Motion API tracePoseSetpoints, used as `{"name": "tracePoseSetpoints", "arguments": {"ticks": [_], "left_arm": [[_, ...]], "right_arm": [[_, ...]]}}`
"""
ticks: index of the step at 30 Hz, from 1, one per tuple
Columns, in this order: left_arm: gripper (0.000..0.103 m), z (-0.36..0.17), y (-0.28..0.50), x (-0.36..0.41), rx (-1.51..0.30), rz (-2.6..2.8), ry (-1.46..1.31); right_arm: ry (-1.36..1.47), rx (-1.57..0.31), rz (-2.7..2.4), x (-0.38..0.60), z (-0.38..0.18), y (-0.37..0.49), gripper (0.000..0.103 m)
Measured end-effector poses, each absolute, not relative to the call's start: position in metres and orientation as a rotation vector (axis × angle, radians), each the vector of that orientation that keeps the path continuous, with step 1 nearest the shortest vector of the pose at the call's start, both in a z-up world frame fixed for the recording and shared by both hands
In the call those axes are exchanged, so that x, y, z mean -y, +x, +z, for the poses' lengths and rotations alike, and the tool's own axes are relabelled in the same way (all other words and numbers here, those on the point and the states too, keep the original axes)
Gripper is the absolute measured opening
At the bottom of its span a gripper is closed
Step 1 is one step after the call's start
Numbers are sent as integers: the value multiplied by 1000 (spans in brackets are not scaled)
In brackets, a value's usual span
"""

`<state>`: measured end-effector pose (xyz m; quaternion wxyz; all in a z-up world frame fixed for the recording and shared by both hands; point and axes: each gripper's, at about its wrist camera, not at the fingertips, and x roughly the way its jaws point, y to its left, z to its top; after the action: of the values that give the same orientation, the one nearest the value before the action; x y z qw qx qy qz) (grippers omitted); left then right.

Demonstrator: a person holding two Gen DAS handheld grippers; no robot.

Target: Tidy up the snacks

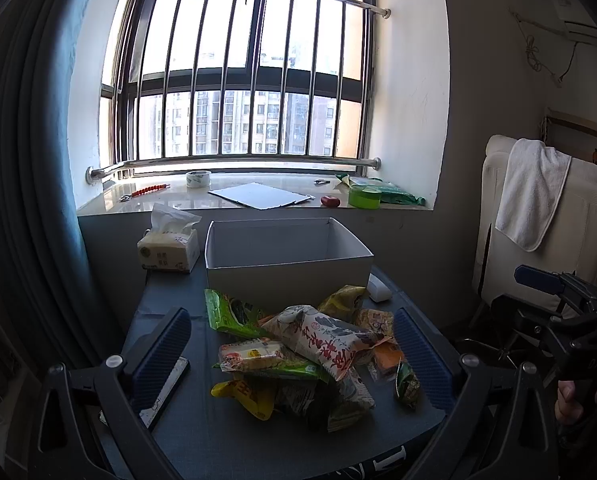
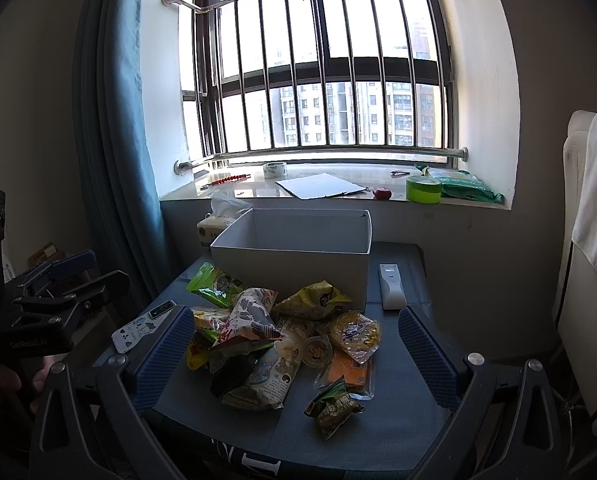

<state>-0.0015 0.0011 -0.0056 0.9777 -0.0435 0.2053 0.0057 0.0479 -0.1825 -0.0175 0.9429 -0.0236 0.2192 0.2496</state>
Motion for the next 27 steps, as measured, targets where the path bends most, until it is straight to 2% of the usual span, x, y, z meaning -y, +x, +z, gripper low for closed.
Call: {"name": "tracePoseSetpoints", "arguments": {"ticks": [16, 27], "left_arm": [[103, -5, -1, -3, -415, 24, -92], [103, -20, 5, -19, -450, 31, -156]], "right_arm": [[-54, -477, 507, 185, -31, 56, 103], [-105, -751, 449, 188, -138, 116, 103]]}}
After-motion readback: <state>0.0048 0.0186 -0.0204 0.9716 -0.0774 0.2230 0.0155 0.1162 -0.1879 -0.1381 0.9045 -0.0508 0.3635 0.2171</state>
